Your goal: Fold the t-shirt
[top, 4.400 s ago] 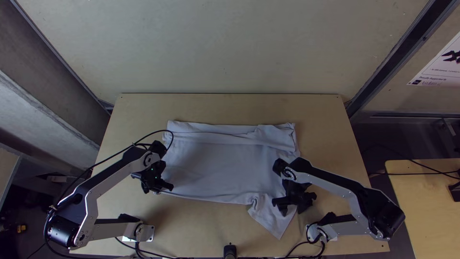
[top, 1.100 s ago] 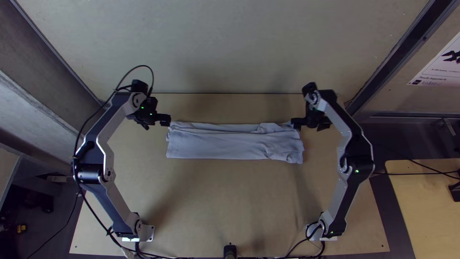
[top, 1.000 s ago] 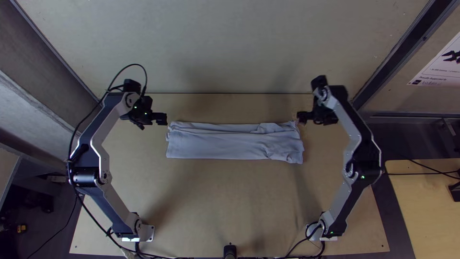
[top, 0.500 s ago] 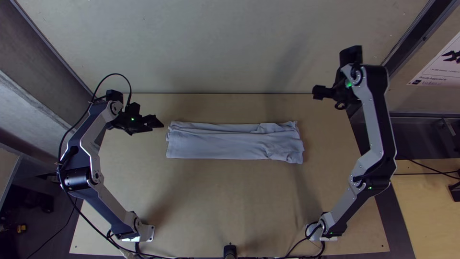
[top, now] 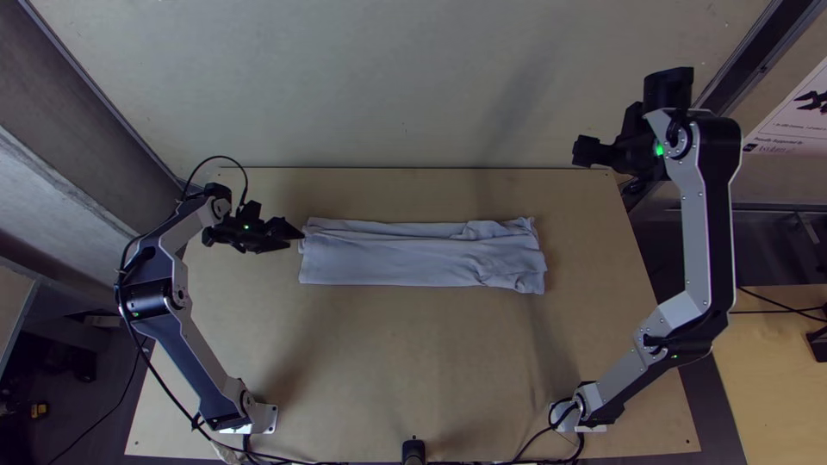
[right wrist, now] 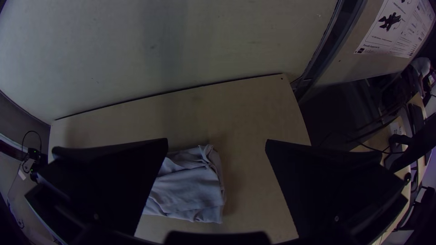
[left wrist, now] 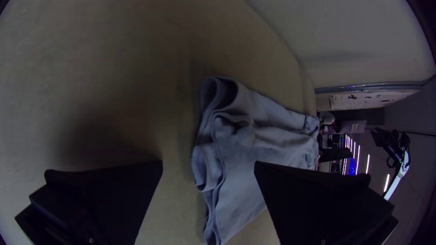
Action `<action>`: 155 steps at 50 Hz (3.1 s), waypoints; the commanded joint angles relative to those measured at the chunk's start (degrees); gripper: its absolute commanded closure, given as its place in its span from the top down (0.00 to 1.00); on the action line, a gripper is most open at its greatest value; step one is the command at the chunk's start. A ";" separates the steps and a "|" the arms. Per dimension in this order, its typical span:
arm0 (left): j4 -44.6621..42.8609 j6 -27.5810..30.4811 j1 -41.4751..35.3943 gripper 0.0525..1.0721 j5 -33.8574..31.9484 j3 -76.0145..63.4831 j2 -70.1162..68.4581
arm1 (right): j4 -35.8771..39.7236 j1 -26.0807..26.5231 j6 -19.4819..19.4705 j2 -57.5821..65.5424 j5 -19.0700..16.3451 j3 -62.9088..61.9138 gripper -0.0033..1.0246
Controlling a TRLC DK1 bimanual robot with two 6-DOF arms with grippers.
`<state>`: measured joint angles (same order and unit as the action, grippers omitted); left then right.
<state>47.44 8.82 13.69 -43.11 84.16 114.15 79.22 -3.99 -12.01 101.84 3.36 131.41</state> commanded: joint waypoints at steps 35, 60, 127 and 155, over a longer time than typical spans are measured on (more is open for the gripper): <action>-10.26 -18.66 -27.40 0.67 22.99 -4.71 1.96 | 0.41 0.30 -2.84 -5.16 -0.63 -9.86 0.96; 1.43 -15.24 -22.13 0.03 36.35 -0.49 -3.05 | -6.80 -0.67 -4.86 -12.37 -0.63 -24.19 0.96; 31.92 3.92 -14.84 0.03 58.49 29.04 -13.86 | -13.83 0.21 -6.10 -18.35 -0.54 -36.58 0.96; 34.03 -8.12 -33.64 0.03 58.85 36.43 -2.88 | -15.32 2.67 -5.39 -20.98 -0.63 -40.54 0.96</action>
<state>80.14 4.12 -17.50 15.33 117.58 109.01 64.75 -1.69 -17.32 83.15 2.94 93.01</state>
